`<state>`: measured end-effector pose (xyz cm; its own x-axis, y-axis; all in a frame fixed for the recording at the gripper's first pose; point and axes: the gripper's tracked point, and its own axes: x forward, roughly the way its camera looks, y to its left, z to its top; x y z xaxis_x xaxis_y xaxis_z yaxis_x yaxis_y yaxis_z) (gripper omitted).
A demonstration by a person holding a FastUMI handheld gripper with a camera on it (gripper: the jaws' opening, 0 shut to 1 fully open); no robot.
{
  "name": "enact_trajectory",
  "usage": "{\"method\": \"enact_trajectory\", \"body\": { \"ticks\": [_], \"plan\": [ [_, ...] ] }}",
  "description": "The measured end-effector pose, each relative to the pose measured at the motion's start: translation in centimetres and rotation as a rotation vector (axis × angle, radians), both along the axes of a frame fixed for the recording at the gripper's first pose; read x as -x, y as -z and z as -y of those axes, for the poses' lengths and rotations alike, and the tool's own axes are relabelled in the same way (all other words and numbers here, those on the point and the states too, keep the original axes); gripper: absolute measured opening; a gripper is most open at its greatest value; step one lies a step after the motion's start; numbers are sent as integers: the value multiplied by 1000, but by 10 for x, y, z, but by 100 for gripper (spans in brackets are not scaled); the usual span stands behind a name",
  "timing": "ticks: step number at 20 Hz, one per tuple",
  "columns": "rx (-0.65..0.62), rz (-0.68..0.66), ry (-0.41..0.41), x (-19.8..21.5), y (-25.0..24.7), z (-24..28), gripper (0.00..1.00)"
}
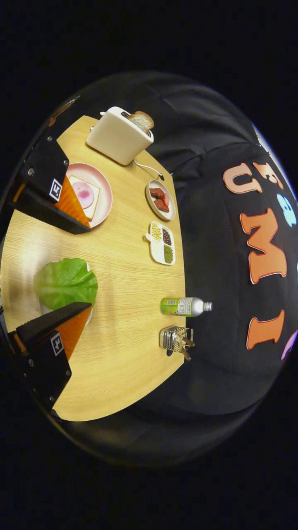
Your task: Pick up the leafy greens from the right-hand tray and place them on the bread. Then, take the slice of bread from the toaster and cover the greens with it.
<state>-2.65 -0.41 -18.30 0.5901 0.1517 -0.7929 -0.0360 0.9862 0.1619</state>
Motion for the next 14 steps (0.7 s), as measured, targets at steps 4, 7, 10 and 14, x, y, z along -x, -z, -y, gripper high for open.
{"method": "enact_trajectory", "body": {
  "ticks": [4,7,10,14],
  "plan": [
    [11,-73,-6,7,16,4,99],
    [36,-131,-27,14,35,7,99],
    [28,-188,-53,20,55,4,99],
    [78,-233,-65,20,80,15,98]
  ]
}}
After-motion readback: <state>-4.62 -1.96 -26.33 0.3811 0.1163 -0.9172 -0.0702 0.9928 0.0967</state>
